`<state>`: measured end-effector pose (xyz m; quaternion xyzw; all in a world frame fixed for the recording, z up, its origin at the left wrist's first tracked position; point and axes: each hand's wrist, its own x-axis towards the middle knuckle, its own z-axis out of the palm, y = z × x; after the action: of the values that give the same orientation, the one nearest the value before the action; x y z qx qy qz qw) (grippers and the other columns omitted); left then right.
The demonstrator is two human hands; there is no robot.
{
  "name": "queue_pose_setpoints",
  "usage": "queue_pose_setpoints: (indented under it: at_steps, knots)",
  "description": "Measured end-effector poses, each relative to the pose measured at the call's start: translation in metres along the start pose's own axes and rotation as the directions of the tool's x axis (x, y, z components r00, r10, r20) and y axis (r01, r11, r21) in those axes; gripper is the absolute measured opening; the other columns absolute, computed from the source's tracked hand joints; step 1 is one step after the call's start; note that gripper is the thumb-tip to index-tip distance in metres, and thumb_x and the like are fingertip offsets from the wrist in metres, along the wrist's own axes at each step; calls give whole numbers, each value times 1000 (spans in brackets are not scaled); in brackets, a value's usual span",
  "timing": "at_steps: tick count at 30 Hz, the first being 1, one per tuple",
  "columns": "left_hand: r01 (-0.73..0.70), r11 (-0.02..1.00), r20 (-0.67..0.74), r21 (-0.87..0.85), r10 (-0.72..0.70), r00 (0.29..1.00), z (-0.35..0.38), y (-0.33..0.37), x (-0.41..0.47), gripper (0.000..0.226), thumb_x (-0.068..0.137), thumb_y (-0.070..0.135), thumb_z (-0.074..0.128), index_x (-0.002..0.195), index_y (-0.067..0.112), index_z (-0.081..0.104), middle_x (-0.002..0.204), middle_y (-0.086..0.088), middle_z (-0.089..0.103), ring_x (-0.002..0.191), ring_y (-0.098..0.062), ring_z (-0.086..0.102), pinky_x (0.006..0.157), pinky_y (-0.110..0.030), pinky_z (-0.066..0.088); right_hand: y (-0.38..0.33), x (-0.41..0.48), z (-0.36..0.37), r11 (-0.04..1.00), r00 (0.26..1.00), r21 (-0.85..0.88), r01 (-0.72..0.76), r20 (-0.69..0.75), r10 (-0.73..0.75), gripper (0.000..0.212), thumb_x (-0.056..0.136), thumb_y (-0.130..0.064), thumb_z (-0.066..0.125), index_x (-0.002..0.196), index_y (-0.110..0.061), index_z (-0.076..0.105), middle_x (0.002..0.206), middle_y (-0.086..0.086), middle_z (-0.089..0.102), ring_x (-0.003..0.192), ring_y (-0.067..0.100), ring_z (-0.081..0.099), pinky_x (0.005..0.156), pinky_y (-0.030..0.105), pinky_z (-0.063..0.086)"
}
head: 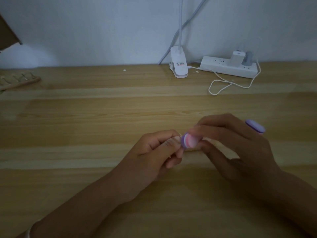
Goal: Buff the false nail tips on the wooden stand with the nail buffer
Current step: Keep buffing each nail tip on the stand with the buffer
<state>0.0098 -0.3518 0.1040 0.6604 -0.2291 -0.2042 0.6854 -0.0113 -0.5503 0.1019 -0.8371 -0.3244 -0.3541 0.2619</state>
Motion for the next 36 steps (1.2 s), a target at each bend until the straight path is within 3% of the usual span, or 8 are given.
queue_pose_setpoints:
  at_steps: [3,8,16,19,25,29,34,36]
  knots:
    - [-12,999,26,-31,13,1000,0,-2,1,30,94,28,45,66,18,52,54,2,37,40,-7,26,40,-16,21,-9,-2,6,997,999,70,34,7,-34,20,96,-8,61,114,-11,69,106,6,66,97,13,63,90,18,46]
    - [-30,1000,44,-4,30,999,-3,-3,1,29,97,30,47,73,15,54,59,1,40,39,-7,26,39,-15,21,3,1,1,998,998,-27,-55,-20,54,25,86,2,70,110,-5,71,102,8,68,98,10,60,94,4,32]
    - [-126,990,30,68,124,992,-3,-5,3,31,98,25,46,73,8,55,59,5,43,43,0,32,44,-11,29,9,0,-1,995,995,27,-97,-11,97,20,89,-1,68,109,-3,73,103,8,68,98,12,63,93,10,39]
    - [-135,988,30,71,133,991,-4,-7,4,39,98,33,53,75,2,54,60,6,45,43,2,34,45,-8,29,-1,-1,4,998,999,54,-43,6,43,21,93,-7,63,113,-9,70,106,2,65,100,5,60,94,7,35]
    - [-170,976,17,134,170,985,-6,-7,5,28,97,22,49,75,9,61,62,3,53,46,5,44,48,-3,32,7,-1,0,994,995,28,-103,6,103,23,86,1,71,109,-3,73,102,7,68,98,4,60,92,4,34]
    - [-192,966,4,171,195,981,-5,-7,5,31,95,24,53,75,1,60,62,7,52,47,5,44,50,-3,31,1,-2,4,998,999,58,-29,21,27,22,93,-8,63,114,-9,70,106,4,66,100,5,61,94,7,35]
    - [-214,927,-23,307,232,972,-6,-5,4,25,94,24,54,76,14,68,67,6,63,66,4,57,62,-8,40,23,-1,-7,974,975,37,-222,3,222,26,89,4,73,112,-9,72,104,6,67,95,11,65,90,15,45]
    - [-203,929,-64,308,233,970,-6,-6,4,21,91,26,58,80,17,73,74,4,68,74,0,61,63,-12,43,16,0,-6,983,986,82,-165,-4,166,24,91,-2,69,113,-13,70,105,2,66,100,3,62,91,10,41]
